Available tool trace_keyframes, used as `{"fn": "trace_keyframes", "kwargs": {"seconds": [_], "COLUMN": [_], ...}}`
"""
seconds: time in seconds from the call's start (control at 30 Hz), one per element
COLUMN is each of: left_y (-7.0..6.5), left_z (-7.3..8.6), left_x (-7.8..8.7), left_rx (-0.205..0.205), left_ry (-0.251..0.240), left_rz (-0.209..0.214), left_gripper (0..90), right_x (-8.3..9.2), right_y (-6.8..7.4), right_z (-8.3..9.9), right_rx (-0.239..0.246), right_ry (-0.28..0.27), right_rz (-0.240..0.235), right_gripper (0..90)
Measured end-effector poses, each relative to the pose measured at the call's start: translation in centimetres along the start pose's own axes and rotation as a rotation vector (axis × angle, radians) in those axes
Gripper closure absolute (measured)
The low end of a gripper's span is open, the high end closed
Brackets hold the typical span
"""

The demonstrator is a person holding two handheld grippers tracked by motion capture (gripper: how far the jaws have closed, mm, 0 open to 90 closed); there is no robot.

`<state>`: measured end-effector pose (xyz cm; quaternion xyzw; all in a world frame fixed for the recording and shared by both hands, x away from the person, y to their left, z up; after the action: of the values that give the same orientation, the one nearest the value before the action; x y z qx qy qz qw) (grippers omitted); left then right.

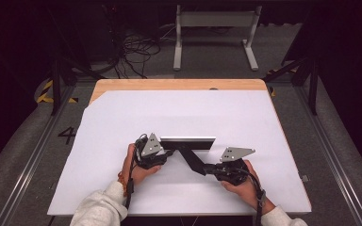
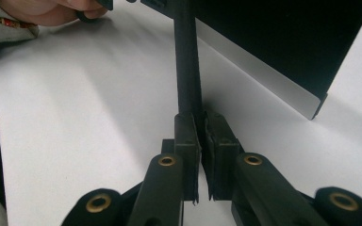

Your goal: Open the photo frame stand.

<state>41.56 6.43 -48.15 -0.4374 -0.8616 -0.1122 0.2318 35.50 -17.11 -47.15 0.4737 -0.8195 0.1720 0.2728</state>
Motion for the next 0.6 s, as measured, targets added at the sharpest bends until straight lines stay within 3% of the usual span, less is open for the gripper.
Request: {"fn": "trace_keyframes", "kwargs": {"seconds": [0.43,0.6], "left_y": [-0.4,-0.6], "left_z": [0.7,1.5], "left_x": [2.0,3.1], "left_rx": [0.018,0.013], "left_ry": [0.016,0.048], "left_rz": [0.004,-0.005], "left_gripper": [52.5,49.0], "right_x": [1.0,2.2], "right_y": [0.2,0.5], "right_z": [-0.8,-1.0], "right_rx": [0.048,0.075], "right_ry": [0.001,-0.001], "right_rz": [0.048,0.074], "right_gripper": [79.6,77.7]}}
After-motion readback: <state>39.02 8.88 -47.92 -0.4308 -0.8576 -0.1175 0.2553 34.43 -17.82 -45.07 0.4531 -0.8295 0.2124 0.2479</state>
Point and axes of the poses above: each handheld gripper's, and its own axes: x roughly backward along the jaws, z roughly out of its underside, y roughly to its left, the point moved 5 cm from there along -x, roughly forward along the jaws, and after that the axes turned 9 degrees about x, right-handed, at the moved point
